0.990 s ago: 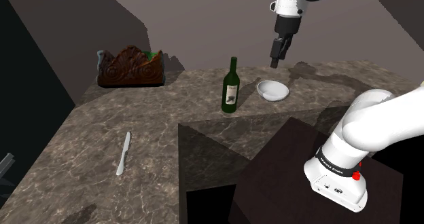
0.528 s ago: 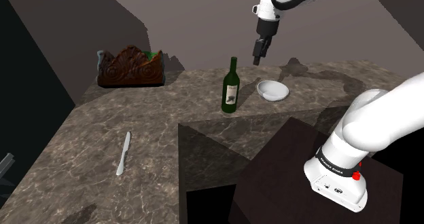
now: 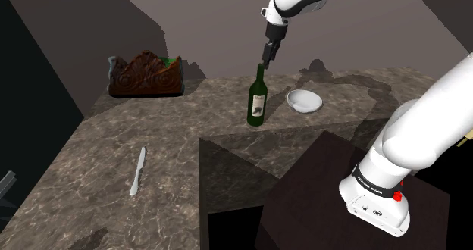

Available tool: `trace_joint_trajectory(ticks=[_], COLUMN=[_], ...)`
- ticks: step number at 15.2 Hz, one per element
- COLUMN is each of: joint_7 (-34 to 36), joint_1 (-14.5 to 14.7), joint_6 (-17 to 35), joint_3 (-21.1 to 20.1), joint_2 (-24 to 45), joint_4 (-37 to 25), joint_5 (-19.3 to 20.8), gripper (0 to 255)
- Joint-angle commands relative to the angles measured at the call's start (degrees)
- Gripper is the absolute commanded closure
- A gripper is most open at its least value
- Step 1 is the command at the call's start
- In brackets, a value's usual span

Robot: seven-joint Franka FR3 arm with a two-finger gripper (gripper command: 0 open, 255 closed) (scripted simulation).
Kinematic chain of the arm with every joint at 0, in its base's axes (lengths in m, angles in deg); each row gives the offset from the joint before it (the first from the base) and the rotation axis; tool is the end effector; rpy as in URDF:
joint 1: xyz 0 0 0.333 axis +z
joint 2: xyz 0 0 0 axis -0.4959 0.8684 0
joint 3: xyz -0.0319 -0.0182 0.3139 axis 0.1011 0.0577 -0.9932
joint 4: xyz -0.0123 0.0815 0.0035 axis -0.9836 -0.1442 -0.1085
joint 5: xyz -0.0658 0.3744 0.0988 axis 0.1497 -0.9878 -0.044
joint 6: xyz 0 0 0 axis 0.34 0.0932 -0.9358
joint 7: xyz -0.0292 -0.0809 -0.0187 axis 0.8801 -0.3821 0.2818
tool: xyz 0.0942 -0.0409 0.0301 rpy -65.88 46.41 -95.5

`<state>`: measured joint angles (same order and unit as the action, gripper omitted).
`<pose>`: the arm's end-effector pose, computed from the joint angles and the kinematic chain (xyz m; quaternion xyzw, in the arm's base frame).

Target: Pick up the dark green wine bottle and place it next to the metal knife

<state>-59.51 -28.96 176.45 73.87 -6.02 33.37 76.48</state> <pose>0.4963 -0.0409 0.5036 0.9847 0.1671 0.0487 0.0079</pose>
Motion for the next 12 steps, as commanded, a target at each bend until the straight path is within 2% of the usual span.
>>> trace_joint_trajectory(ticks=[1, 8, 12], joint_7=[-1.3, -1.5, -1.5], joint_1=[0.2, 0.2, 0.2], joint_6=[1.8, 7.1, 7.5], joint_3=[0.2, 0.3, 0.3], joint_2=[3.3, 5.4, 5.6], joint_4=[-2.3, 0.9, 1.1], joint_5=[-0.4, -0.6, -0.6], gripper=[0, 0, 0])
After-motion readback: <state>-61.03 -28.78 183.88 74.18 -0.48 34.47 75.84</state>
